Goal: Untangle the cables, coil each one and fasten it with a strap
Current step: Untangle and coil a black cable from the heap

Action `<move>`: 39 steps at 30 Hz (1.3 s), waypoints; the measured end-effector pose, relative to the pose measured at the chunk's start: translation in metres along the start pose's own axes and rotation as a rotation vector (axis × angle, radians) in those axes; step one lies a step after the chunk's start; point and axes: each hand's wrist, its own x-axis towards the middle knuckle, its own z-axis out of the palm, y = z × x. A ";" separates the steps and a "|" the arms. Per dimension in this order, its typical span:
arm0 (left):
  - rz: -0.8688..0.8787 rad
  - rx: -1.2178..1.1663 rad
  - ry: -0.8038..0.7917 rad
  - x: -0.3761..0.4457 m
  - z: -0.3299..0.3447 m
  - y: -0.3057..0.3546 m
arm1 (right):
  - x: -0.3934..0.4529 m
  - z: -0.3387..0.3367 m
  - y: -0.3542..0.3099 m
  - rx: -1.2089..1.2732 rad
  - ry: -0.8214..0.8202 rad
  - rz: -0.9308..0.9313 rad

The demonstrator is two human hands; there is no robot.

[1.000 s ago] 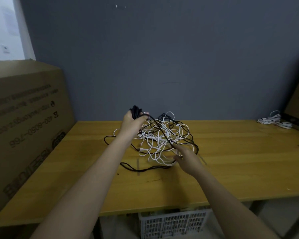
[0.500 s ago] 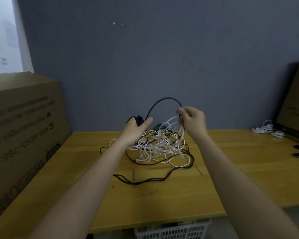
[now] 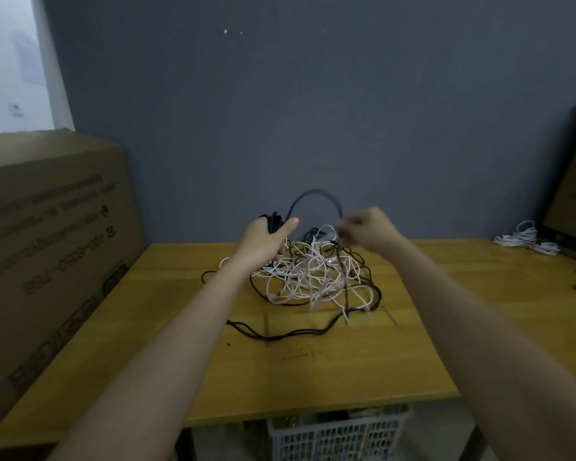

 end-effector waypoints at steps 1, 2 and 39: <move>0.004 0.004 -0.005 -0.001 0.000 0.000 | 0.000 0.001 0.001 0.044 0.045 -0.013; 0.007 0.002 -0.014 -0.002 0.000 -0.001 | 0.000 0.002 -0.001 0.027 0.038 -0.027; 0.025 -0.697 -0.008 -0.032 0.000 -0.006 | -0.042 0.113 0.040 -0.069 -0.106 -0.399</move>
